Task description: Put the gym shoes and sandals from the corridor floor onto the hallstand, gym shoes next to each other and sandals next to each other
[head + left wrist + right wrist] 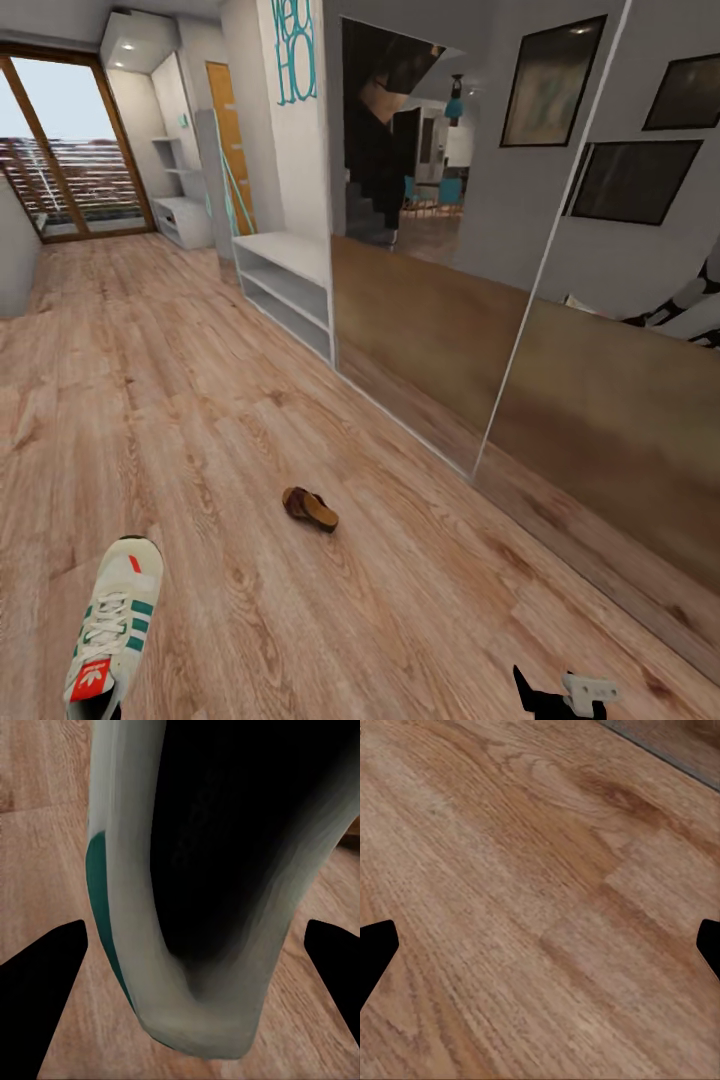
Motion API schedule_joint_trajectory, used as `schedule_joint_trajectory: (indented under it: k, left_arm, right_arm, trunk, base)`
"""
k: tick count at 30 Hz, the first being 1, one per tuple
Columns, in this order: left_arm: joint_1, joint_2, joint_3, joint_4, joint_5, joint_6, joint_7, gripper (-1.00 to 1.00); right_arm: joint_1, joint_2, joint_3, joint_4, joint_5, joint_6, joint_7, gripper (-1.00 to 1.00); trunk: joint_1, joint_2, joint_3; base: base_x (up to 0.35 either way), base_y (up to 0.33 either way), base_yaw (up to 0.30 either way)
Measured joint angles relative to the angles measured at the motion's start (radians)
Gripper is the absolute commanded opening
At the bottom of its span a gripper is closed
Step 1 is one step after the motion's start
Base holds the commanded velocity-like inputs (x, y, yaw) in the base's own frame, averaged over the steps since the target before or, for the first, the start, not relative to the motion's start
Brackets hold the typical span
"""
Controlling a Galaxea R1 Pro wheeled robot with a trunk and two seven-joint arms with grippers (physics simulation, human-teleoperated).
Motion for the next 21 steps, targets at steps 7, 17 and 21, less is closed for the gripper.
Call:
schedule_joint_trajectory:
  k: [7,17,21]
  left_arm:
    - [0.000,0.001,0.002,0.011,-0.001,-0.002,0.000,-1.00]
    - [-0.001,0.003,0.003,0.025,0.000,-0.002,0.000,-1.00]
    - [-0.001,0.003,0.003,0.025,0.000,-0.002,0.000,-1.00]
  right_arm:
    - [0.000,0.000,0.000,0.000,0.000,0.000,0.000,1.00]
    - [0.000,-0.001,0.000,0.000,0.000,0.000,0.000,1.00]
    - [0.000,-0.001,0.000,0.000,0.000,0.000,0.000,1.00]
  trunk:
    - [0.000,0.000,-0.009]
    - [0.000,0.000,-0.021]
    - [0.000,0.000,-0.026]
  base:
    - [0.037,-0.032,0.190]
    - [0.002,-0.002,0.190]
    - [0.000,0.000,0.190]
